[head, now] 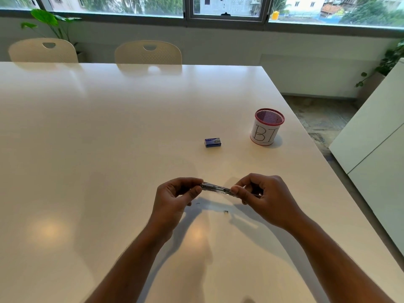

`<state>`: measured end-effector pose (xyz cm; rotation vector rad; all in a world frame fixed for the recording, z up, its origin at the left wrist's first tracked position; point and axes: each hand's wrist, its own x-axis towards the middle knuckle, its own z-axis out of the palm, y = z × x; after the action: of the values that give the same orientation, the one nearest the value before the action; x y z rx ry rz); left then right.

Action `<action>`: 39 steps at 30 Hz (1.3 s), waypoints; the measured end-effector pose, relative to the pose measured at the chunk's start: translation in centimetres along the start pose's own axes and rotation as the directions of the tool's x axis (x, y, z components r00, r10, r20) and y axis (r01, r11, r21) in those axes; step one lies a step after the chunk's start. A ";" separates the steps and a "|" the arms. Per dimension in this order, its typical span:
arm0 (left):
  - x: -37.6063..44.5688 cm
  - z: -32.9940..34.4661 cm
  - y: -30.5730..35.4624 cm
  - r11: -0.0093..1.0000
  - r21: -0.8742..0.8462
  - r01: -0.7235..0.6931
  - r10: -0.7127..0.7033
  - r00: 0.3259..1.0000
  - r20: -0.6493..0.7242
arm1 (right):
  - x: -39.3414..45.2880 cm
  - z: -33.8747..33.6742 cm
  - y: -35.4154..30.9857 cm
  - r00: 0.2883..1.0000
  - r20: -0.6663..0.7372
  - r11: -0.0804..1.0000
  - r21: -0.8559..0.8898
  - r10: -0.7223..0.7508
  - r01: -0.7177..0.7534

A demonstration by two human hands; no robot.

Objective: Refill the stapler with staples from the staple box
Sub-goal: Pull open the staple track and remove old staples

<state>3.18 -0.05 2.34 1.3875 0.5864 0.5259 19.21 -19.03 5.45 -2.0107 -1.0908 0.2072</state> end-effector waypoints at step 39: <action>0.1 0.5 -0.3 0.961 0.200 -0.190 0.184 0.982 0.048 | -0.4 2.2 2.4 0.996 -0.014 0.983 0.160 0.092 -0.088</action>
<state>3.63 -0.41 2.12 1.6534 0.4983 0.6082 19.39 -18.77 2.24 -1.9160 -0.9406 0.3091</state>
